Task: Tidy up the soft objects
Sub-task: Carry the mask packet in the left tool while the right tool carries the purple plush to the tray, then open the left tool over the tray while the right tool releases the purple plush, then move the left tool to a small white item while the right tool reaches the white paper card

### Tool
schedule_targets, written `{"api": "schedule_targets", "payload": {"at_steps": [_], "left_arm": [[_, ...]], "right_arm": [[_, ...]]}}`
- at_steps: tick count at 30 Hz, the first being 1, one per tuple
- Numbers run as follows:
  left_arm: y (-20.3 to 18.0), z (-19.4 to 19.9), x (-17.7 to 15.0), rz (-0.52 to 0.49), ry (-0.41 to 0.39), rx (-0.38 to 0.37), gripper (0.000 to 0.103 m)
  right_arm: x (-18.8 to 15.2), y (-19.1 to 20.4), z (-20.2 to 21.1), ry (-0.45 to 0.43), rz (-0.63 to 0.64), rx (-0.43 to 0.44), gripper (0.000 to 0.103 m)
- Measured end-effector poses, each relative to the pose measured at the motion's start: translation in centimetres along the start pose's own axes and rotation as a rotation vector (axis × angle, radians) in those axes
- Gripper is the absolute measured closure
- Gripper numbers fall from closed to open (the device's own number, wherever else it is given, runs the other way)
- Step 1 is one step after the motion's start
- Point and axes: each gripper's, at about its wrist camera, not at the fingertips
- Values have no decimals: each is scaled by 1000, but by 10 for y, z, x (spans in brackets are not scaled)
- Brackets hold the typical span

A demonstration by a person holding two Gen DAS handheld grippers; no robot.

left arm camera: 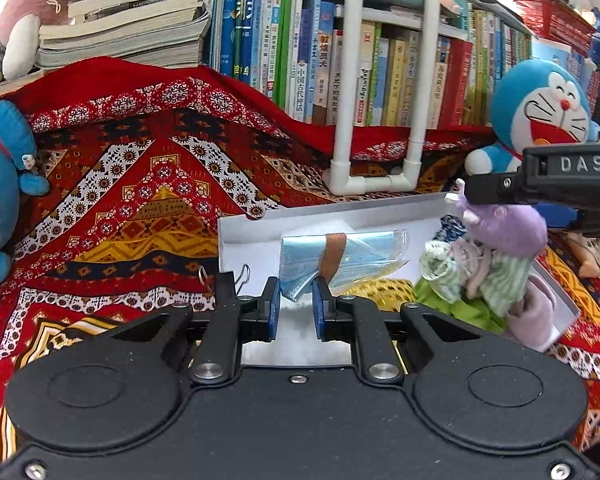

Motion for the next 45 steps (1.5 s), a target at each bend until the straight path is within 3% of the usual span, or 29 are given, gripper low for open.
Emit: {"api": "schedule_targets", "payload": {"at_steps": [7,12,15,19,26,31,37,39,45], "left_arm": [[6,-10,-2,19,19,-20,86],[6,-7,-4,6,14,-23,71],[5,-1,-3,-5,1,-27,63],[3,11,0,-28,-15,-34,55],[6,44,6,-67,-26,-48,48],[11,79,3,-95,-12,-60,48],[17,112,-12,-126,56,-128,66],[16,116,-22,-153,91,-146,74],[8,118,-52,-223,106,-171,81]], "right_arm": [[13,4,-17,-54,11,-32,38],[2,2,-37,7,15,-67,37],[-12,-4,-55,147,-47,-39,35],[-16,0,-53,168,-24,-22,25],[7,6,-17,210,56,61,12],[11,11,15,301,136,99,11],[2,23,38,457,121,196,11],[-4,28,39,520,111,215,14],[-22,38,31,636,73,211,29]]}}
Point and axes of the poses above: each gripper's, at about its wrist camera, not at the fingertips, and z roughly against the way its jaws point, y to its left, x to its top, and after that the axes turned 15 degrees about -y, right-handed
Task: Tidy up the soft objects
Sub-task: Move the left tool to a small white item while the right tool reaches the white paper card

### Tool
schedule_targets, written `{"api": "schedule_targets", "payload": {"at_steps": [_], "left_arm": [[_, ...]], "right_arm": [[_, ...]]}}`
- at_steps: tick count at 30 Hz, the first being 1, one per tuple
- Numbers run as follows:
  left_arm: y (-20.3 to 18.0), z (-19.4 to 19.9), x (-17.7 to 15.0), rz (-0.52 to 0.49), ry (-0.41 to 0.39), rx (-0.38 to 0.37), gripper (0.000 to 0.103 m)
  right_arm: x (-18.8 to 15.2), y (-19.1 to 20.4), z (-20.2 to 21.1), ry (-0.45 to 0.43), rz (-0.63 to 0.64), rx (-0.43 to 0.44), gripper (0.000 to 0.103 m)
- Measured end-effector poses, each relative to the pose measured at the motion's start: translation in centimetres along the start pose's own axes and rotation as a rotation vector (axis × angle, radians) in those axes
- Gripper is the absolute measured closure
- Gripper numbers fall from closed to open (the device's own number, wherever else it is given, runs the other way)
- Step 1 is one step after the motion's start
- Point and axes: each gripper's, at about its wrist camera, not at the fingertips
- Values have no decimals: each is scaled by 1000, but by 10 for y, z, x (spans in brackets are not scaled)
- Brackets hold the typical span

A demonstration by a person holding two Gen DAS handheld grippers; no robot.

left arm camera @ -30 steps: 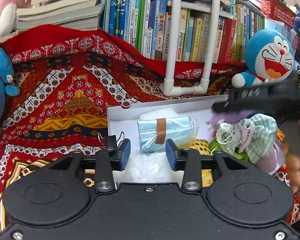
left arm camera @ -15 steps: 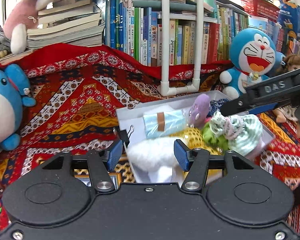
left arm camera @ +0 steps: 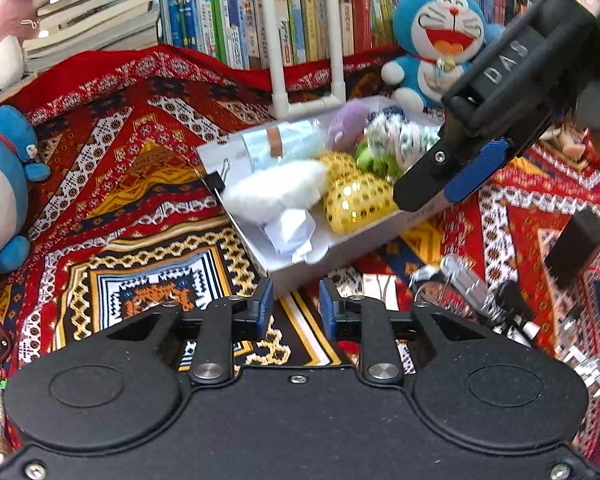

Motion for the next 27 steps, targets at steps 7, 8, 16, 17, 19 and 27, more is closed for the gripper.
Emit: {"api": "schedule_targets", "payload": {"at_steps": [7,8,16,17,19,27], "left_arm": [[-2,-16,-14,26,28,-56,84],[-1,-19,-14,32,33,-61,84],[0,-32,-17,52,13,-98,82],[0,-33,-17,55,16,-102,82],[0,-35,-18,65,19,-110,81],[8,-42,-19,178,48,-143,77]], "right_arm": [[-8,-5,-16,47,-52,1,32],[-8,-6,-17,53,-60,2,32],[-9,-5,-31,90,-80,-11,32],[-9,-4,-33,92,-77,-16,32],[-9,-5,-34,94,-79,-21,32],[-10,-11,-38,102,-99,-30,32]]}}
Point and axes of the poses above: each gripper's, at about its wrist camera, not at the fingertips, and z roughly against the way its jaws point, y to its left, x to its top, and after that the axes turned 15 degrees about -y, right-handed
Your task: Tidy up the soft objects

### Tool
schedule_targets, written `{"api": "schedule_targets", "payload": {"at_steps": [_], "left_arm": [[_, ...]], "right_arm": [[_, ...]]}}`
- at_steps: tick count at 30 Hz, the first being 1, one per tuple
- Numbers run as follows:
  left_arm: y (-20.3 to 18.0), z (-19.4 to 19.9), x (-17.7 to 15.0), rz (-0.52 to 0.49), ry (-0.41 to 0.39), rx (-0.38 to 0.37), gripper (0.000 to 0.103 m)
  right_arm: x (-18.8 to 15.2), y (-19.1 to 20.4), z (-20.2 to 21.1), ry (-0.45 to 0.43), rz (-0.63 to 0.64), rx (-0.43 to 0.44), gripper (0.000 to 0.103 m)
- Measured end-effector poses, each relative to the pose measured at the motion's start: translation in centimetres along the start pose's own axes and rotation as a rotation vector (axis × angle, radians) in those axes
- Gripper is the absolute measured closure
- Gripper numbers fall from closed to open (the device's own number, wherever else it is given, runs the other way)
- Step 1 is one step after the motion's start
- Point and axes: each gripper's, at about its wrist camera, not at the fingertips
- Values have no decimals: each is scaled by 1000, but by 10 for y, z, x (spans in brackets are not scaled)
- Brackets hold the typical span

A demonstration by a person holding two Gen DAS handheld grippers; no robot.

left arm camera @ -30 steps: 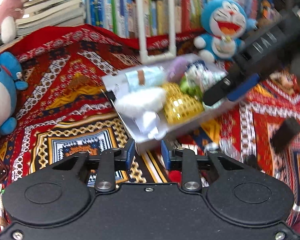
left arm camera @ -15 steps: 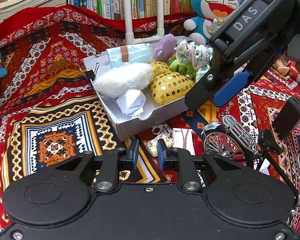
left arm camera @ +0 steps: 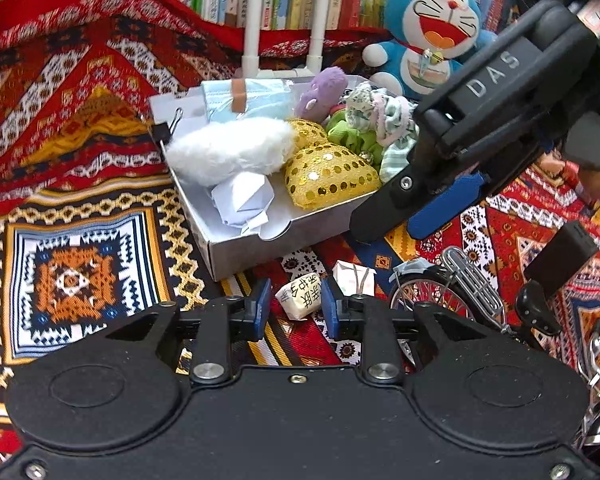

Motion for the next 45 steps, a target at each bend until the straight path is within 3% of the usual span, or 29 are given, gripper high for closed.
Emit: {"api": "schedule_targets", "payload": {"at_steps": [4,9,15,16,17,20,28,34,39,42,43,45], "left_arm": [[5,2,-1,35,18,-3,77],[-5,6,-7,-48,-3,8,77],[-9,2,-7,-66,-13,22,77],[-10,2,-7,-72,-12,25,78],[-11,2,-7,-80,-13,30,89],[-11,5,-7,-82,-18,41,93],[-2,26,-5,-55,-37,74,93],[-4,37,-10,-84,-47,82,93],[-6,42,-13,-89,-56,76,93],[-6,44,-14,-82,-56,75,93],[-6,45,-15,-81,-56,78,93],[-7,47,-16,-81,-59,81,93]], "right_arm": [[-1,1,-2,7,-4,2,31],[-1,6,-6,8,0,2,31],[-1,4,-8,10,-7,-6,30],[-1,4,-9,11,-9,-8,30],[-1,3,-10,13,-11,-11,30],[-1,4,-13,21,-10,-16,30],[-4,14,-30,72,26,-61,30],[-6,30,-39,109,91,-119,40],[-8,37,-42,108,112,-145,41],[-9,43,-42,102,139,-171,56],[-10,45,-42,100,147,-174,69],[-10,47,-39,79,147,-175,81]]}}
Point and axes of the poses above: each gripper's, at about its wrist camera, not at the fingertips, and z roughly against the way its jaws point, y to its left, x to its top, and after that the axes turned 15 degrees about -y, right-handed
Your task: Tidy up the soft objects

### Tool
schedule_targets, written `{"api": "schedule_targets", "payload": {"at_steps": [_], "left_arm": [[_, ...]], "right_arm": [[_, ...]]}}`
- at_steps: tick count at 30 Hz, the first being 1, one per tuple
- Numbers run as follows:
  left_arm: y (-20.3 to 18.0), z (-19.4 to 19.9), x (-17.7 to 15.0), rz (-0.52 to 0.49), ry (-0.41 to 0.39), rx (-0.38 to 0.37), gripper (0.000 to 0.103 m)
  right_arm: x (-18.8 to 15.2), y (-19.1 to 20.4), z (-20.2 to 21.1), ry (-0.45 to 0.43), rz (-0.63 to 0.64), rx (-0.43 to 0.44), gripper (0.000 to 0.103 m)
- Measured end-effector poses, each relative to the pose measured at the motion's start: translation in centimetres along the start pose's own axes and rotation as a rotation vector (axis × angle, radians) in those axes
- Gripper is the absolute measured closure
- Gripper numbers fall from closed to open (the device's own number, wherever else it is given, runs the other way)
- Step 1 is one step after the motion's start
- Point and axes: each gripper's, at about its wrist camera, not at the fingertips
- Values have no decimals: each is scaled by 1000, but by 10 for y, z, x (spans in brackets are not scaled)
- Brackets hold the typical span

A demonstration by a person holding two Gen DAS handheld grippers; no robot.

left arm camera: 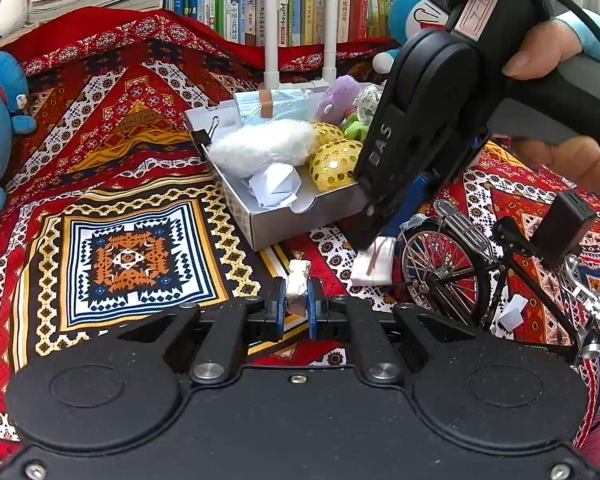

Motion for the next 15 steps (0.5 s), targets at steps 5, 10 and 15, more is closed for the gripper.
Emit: {"api": "schedule_targets", "payload": {"at_steps": [5,10,15], "left_arm": [[2,6,1,15,-12,9,93],[1,11,5,17,-21,11,93],[-4,15,5,15,-20,7,93]], "right_arm": [[3,-9,15,-60,-47,35,91],[2,-13,30,-92,-53,74,91],[3,-10,22,-50,-38,36,81]]}}
Point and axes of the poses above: each gripper's, at about its wrist camera, not at the fingertips, and z roughly against the way its jaws point, y to its left, x to its top, and after that the axes turned 15 degrees about -y, right-handed
